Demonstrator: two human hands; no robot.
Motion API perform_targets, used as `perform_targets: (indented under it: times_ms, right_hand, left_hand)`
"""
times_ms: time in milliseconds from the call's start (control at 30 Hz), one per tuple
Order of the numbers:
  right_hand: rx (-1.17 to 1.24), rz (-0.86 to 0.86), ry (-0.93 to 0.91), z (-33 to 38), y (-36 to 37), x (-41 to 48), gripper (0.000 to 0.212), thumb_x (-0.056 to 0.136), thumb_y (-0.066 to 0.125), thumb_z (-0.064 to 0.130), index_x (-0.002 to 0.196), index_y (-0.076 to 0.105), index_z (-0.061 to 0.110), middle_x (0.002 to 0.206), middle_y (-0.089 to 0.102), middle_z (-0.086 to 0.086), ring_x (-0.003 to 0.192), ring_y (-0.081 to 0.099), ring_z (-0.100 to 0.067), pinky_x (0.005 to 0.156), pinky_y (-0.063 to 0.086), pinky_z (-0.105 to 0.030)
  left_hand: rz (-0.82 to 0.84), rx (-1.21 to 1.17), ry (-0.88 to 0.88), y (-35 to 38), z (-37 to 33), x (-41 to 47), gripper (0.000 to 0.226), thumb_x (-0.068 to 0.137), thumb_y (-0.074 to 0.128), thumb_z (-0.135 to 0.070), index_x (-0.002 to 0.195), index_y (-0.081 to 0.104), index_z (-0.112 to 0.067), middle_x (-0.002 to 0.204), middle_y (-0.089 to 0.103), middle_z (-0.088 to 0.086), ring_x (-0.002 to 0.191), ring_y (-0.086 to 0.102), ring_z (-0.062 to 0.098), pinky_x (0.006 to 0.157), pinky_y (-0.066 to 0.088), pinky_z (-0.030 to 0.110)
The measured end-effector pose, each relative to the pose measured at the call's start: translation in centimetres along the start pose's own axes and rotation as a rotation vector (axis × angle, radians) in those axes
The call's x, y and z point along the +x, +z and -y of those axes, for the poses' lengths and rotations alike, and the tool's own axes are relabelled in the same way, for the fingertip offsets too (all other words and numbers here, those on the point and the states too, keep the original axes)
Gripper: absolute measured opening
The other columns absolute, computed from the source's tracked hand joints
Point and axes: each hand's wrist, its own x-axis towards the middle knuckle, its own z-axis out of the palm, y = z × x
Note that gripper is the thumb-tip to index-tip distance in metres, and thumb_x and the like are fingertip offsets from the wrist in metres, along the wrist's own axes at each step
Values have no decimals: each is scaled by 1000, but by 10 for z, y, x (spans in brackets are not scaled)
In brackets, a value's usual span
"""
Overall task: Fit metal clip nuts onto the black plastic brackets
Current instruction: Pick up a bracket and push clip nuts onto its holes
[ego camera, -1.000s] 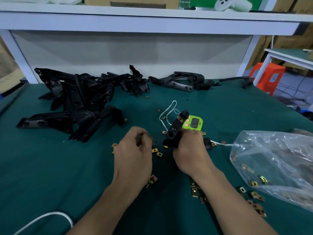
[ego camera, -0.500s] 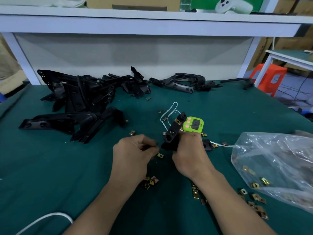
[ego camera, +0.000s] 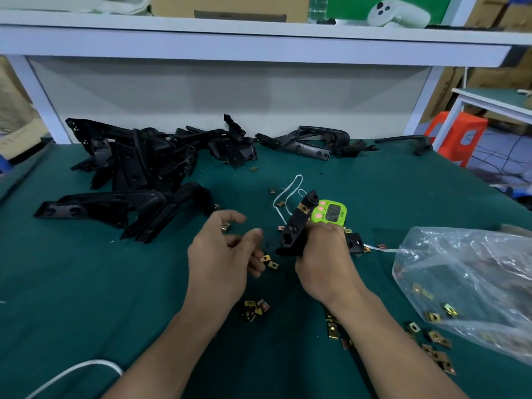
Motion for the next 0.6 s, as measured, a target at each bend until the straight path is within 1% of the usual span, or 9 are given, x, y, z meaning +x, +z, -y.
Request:
perform_targets:
  times_ms: [67, 133, 200, 267, 333, 433, 467, 500, 600]
  right_hand:
    - [-44, -13, -25, -1, -1, 0, 34, 63, 54, -7, 82, 67, 19, 81, 63, 7, 83, 50, -18, 94, 30, -23]
    - [-47, -15, -39, 0, -2, 0, 36, 60, 53, -7, 80, 65, 21, 77, 59, 9, 79, 46, -16, 90, 27, -23]
    - [-69, 5, -43, 1, -1, 1, 39, 60, 54, -6, 80, 65, 25, 78, 60, 10, 80, 48, -14, 89, 26, -23]
    - [-98, 28, -49, 0, 0, 1, 39, 60, 55, -4, 82, 65, 26, 81, 62, 10, 83, 50, -15, 89, 26, -23]
    - [-90, 32, -50, -1, 1, 0, 40, 60, 56, -4, 85, 65, 26, 83, 62, 10, 85, 50, -15, 90, 26, -24]
    - [-113, 32, -42, -1, 1, 1, 43, 60, 56, -5, 89, 67, 25, 85, 62, 8, 88, 51, -16, 90, 24, -22]
    - [-128, 36, -35, -1, 1, 1, 43, 61, 55, -6, 89, 67, 25, 86, 63, 8, 89, 51, -16, 91, 24, -22]
    - [-146, 41, -31, -1, 0, 1, 42, 61, 55, -6, 88, 67, 24, 85, 62, 8, 90, 51, -16, 92, 23, -21]
    - [-191, 73, -59, -1, -4, 1, 36, 63, 57, -4, 82, 60, 27, 85, 61, 9, 91, 50, -15, 91, 20, -19]
  left_hand:
    - [16, 39, -40, -2, 0, 2, 16, 91, 77, -22, 93, 61, -21, 62, 72, 7, 50, 70, 23, 46, 55, 27]
    - [46, 29, -81, -1, 2, 3, 14, 86, 81, -19, 81, 68, -16, 61, 71, 8, 49, 69, 25, 46, 54, 28]
    - [85, -18, -100, 1, 2, 3, 14, 85, 82, -15, 72, 75, -14, 59, 70, 10, 48, 68, 25, 45, 54, 28]
    - [137, -73, -117, 3, 1, 1, 15, 86, 79, -12, 71, 78, -15, 60, 70, 12, 47, 66, 23, 44, 53, 27]
    - [170, -137, -151, 5, 0, 0, 15, 89, 75, -8, 75, 79, -11, 64, 72, 14, 50, 67, 21, 46, 55, 25]
    - [178, -203, -193, 7, -1, 0, 11, 95, 67, -4, 94, 77, -8, 76, 76, 12, 59, 71, 20, 53, 57, 24]
    - [177, -207, -193, 7, -1, 0, 12, 97, 65, -4, 97, 76, -10, 77, 77, 12, 60, 71, 21, 54, 57, 24]
    - [177, -204, -187, 6, -1, 0, 14, 97, 65, -5, 97, 77, -13, 78, 77, 12, 61, 72, 20, 55, 57, 23]
    - [240, -134, -152, 4, -2, -1, 22, 96, 66, -7, 86, 82, -18, 77, 78, 8, 62, 70, 13, 56, 54, 19]
